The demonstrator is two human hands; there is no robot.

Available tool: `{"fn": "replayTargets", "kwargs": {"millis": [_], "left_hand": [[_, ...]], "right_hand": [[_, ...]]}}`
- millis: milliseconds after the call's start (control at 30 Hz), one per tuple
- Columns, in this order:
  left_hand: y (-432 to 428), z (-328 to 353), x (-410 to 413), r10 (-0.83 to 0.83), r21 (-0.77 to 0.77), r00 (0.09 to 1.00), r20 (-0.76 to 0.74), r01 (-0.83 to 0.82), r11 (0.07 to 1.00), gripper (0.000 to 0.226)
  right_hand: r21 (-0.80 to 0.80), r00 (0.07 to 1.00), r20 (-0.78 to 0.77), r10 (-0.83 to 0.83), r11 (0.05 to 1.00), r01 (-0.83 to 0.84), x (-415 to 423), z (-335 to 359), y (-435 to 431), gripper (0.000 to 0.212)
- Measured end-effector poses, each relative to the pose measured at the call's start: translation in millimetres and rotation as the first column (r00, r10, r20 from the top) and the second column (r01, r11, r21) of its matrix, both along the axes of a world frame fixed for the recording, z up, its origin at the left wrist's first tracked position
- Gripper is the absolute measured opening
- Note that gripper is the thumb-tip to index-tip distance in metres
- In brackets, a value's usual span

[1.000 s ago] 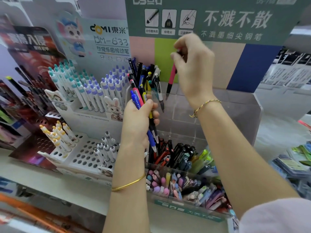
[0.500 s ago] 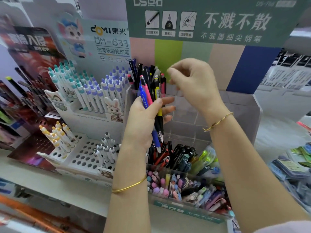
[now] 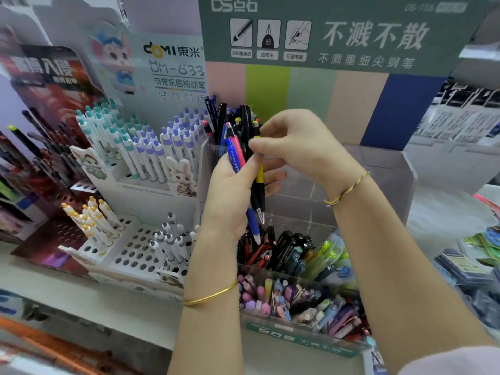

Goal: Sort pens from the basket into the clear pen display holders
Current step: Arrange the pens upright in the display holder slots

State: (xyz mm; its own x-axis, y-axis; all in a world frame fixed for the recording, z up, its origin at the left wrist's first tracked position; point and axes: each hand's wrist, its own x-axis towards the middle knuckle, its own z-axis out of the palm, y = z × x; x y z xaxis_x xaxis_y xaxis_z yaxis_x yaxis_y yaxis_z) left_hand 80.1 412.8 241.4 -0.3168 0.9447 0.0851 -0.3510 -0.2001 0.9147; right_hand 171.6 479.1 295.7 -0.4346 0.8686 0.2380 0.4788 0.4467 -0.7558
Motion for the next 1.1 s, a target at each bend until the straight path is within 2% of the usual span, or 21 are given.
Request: {"fn": "replayTargets", "kwargs": {"millis": [100,200,300,367,433,567,767,800,867,967,1033,1100], "left_hand": [[2.5,-1.4,-1.7,0.047,-0.042,0.998,0.045,-0.045,0.998,0.014],[4.7,-6.6,-8.6,0.121,-0.104,0.991,0.051,-0.115,0.988,0.013],[3.6,-7.4,-10.0,0.107,-0.118,0.994,0.040,-0.101,0.988,0.013],[3.7,-6.3,-8.3,0.092,-0.114,0.995,0.032,-0.088,0.990,0.013],[3.7,-5.3,-6.7,0.100,-0.115,0.995,0.025,-0.096,0.989,0.013],[3.2,-6.1,-7.5,0.110,-0.117,0.994,0.021,-0.107,0.987,0.015],[0.3,-7.4,-8.8,0.100,-0.116,0.995,-0.018,-0.102,0.988,0.015],[-0.1,-7.0,-8.8,0.092,-0.113,0.996,-0.017,-0.094,0.989,0.015],[-1.1,-5.9,-9.2,0.076,-0.098,0.997,-0.022,-0.078,0.992,0.015],[-2.7,-3.6,-9.0,0.027,-0.063,0.999,-0.040,-0.029,0.998,0.015],[-3.0,-2.2,-6.9,-0.021,-0.043,0.997,-0.069,0.018,0.999,0.014],[-2.5,-1.8,-4.3,-0.052,-0.034,0.993,-0.104,0.049,0.998,0.014]], "right_hand": [[0.030,0.992,-0.115,-0.057,0.998,0.061,-0.2,-0.9,4.7,0.016],[0.118,0.911,-0.368,-0.187,0.962,0.245,2.9,7.3,14.3,0.004],[0.262,0.818,-0.537,-0.206,0.881,0.394,3.9,15.9,14.7,0.017],[0.365,0.835,-0.512,-0.200,0.830,0.422,-0.1,13.3,16.2,0.007],[0.395,0.889,-0.394,-0.234,0.830,0.394,-7.0,4.7,23.2,0.013],[0.321,0.953,-0.165,-0.255,0.900,0.296,-19.5,-17.0,34.9,0.023],[0.241,0.979,0.034,-0.200,0.952,0.186,-25.6,-27.5,42.2,0.032],[0.242,0.980,0.037,-0.196,0.953,0.181,-24.3,-27.7,41.8,0.036],[0.237,0.976,-0.050,-0.214,0.946,0.220,-18.7,-24.6,37.9,0.037],[0.242,0.953,-0.229,-0.197,0.937,0.251,-6.3,-11.8,21.8,0.021],[0.154,0.964,-0.249,-0.088,0.980,0.129,0.4,-1.5,6.3,0.009],[-0.023,0.965,-0.260,0.018,0.999,-0.025,4.2,2.2,-4.3,0.010]]}}
